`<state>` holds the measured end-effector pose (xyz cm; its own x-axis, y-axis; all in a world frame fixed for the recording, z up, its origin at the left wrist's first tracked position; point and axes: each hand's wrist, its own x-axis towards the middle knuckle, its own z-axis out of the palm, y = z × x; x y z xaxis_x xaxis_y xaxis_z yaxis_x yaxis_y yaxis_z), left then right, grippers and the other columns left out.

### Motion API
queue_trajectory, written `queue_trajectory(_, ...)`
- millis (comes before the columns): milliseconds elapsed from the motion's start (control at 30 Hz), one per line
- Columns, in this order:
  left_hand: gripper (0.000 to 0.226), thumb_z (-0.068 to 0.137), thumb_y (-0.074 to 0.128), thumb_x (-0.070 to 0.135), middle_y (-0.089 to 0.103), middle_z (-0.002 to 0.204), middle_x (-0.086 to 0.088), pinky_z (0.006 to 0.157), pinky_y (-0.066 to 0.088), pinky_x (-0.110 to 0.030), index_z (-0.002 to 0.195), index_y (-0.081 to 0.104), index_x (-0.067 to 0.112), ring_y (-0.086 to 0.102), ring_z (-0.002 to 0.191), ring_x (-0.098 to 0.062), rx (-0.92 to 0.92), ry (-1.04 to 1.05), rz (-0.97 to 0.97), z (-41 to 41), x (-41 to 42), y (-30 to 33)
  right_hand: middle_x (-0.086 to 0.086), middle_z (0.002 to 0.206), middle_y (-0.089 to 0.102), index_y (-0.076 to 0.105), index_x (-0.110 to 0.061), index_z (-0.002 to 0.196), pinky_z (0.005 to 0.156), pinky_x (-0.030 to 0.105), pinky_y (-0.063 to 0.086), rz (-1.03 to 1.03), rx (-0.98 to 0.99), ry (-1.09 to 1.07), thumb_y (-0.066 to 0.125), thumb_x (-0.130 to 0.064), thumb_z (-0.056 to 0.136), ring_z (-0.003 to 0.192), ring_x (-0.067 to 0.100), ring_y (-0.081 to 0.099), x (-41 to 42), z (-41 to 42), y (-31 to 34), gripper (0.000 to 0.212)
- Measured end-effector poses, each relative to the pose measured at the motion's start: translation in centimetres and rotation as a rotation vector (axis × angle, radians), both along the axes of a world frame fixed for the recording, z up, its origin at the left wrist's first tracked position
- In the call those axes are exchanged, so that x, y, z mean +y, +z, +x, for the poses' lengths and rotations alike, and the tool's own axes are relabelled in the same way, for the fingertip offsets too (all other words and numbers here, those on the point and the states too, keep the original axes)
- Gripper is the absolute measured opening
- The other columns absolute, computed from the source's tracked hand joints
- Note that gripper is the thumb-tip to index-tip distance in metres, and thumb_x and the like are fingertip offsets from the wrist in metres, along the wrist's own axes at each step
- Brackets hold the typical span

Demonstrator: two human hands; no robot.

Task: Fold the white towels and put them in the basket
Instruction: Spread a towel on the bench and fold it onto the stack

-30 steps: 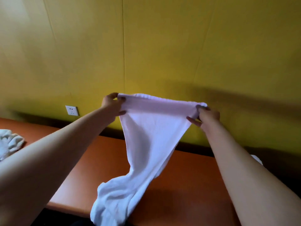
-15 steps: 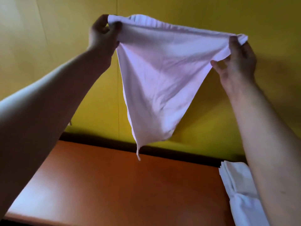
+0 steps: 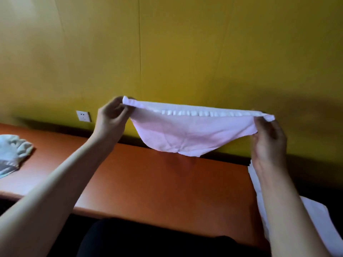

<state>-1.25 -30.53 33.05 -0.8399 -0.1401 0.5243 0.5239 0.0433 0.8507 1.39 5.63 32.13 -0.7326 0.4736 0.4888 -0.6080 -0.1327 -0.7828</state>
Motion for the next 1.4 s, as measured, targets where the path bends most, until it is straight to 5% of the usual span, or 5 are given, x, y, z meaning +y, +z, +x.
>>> queue_trajectory(267, 0.017, 0.094, 0.064, 0.014, 0.072, 0.080, 0.002, 0.068, 0.058, -0.027, 0.086, 0.074, 0.025, 0.062, 0.076, -0.012, -0.374, -0.121, -0.050, 10.9, -2.1, -13.9, -0.013, 0.078, 0.072, 0.076, -0.020, 0.080, 0.083, 0.029, 0.048, 0.170, -0.423, -0.040, 0.069, -0.016, 0.092, 0.081, 0.001, 0.063, 0.5, 10.6, -14.2, 0.014)
queue_trajectory(500, 0.018, 0.097, 0.057, 0.014, 0.074, 0.087, -0.014, 0.081, 0.052, -0.042, 0.090, 0.075, 0.015, 0.066, 0.082, -0.018, -0.555, -0.148, -0.071, 15.0, -3.5, -18.7, -0.006, 0.078, 0.071, 0.078, -0.017, 0.078, 0.066, 0.016, 0.051, 0.090, -0.578, 0.061, 0.087, -0.070, 0.045, 0.076, 0.007, 0.062, 0.6, 15.3, -19.3, 0.063)
queue_trajectory(767, 0.019, 0.099, 0.060, 0.014, 0.073, 0.082, -0.009, 0.069, 0.056, -0.031, 0.086, 0.073, 0.012, 0.063, 0.076, -0.017, -0.594, 0.018, -0.094, 10.2, -1.7, -22.3, 0.003, 0.082, 0.070, 0.075, -0.014, 0.085, 0.076, 0.035, 0.042, 0.064, -0.676, -0.005, 0.075, -0.079, 0.056, 0.083, 0.020, 0.058, -0.1, 9.9, -22.3, 0.071)
queue_trajectory(967, 0.014, 0.100, 0.060, 0.018, 0.070, 0.085, -0.021, 0.065, 0.060, -0.043, 0.091, 0.070, 0.014, 0.066, 0.075, -0.023, -0.696, 0.011, -0.071, 2.2, -0.4, -24.1, 0.005, 0.097, 0.073, 0.075, -0.014, 0.096, 0.077, 0.032, 0.045, 0.022, -0.707, -0.067, 0.070, -0.028, 0.092, 0.090, 0.015, 0.060, 0.2, 1.4, -24.1, 0.015)
queue_trajectory(1400, 0.016, 0.093, 0.070, 0.030, 0.070, 0.079, -0.008, 0.070, 0.063, -0.050, 0.081, 0.069, 0.018, 0.069, 0.068, -0.021, -0.757, 0.129, -0.216, -14.3, 1.8, -28.8, -0.004, 0.071, 0.063, 0.071, -0.015, 0.081, 0.064, 0.027, 0.042, 0.075, -0.813, -0.154, 0.070, -0.021, 0.092, 0.071, 0.010, 0.053, 2.2, -14.9, -29.3, 0.012)
